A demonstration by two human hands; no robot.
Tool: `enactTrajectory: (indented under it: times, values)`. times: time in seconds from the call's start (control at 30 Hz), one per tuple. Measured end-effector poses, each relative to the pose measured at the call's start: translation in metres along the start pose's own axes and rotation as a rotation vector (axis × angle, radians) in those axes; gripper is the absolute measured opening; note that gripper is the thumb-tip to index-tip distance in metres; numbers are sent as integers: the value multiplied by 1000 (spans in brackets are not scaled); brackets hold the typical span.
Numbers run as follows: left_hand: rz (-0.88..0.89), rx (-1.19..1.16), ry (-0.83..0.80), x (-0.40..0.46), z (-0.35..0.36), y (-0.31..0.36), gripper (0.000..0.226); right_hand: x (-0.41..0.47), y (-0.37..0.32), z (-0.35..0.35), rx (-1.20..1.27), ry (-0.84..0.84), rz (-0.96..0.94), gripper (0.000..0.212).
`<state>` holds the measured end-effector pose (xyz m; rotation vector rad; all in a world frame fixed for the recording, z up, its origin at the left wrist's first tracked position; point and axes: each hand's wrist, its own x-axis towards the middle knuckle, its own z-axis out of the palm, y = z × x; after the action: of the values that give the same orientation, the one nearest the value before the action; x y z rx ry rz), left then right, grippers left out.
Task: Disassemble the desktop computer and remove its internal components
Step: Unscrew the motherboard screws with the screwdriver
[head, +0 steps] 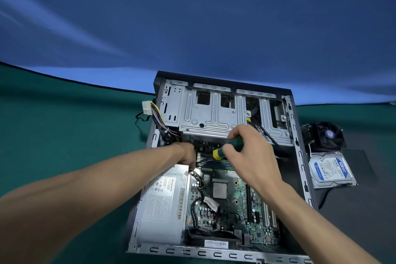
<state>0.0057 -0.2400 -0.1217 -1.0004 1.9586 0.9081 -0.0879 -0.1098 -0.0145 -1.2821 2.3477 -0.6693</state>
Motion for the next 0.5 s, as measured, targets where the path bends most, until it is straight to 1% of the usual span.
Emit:
enactTrajectory:
  times: [0.1, 0.2, 0.33, 0.43, 0.5]
  values:
    - [21, 14, -19, 14, 6, -2, 31, -2, 14, -1, 66, 25, 38, 10]
    - [16, 4, -24, 9, 4, -1, 27, -3, 26, 0, 134, 49, 74, 10]
    - [34, -12, -22, 12, 7, 1, 24, -2, 36, -1, 176, 54, 82, 10]
    - [77, 72, -9, 10, 7, 2, 15, -2, 43, -3, 188, 24, 85, 9]
    - [103, 140, 28, 10, 6, 1, 21, -2, 50, -6, 183, -2, 71, 11]
